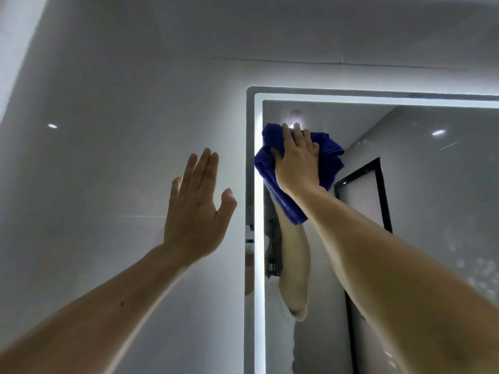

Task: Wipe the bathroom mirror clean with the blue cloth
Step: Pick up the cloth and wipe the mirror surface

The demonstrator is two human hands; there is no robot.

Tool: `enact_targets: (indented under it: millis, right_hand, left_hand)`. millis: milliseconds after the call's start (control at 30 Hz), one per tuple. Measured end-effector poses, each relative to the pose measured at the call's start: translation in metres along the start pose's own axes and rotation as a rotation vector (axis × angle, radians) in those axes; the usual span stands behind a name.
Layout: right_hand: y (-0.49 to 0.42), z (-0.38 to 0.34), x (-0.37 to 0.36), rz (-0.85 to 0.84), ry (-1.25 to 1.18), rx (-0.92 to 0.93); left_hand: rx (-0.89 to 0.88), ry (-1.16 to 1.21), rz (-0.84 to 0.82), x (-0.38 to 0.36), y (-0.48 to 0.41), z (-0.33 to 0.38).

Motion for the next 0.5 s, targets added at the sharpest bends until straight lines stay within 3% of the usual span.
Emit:
enact_targets:
  millis: [200, 500]
  right_hand:
    - [0.095, -0.008, 0.016, -0.112, -0.169, 0.211]
    - [0.272, 0.019, 0.058, -0.373, -0.071, 0.472]
  left_hand:
    - [0.025, -0.037, -0.016, -0.011, -0.007, 0.003]
    - [0.082, -0.019, -0.174, -0.02, 0.068, 0.005]
Point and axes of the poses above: each hand's wrist, its own y-axis away from the middle knuckle, its own x-axis out of the back of the hand, z = x × y, the point moved 3 cm from there along -y, towards the middle knuckle, and after that the axes turned 12 degrees about z, right-handed, at the moved point
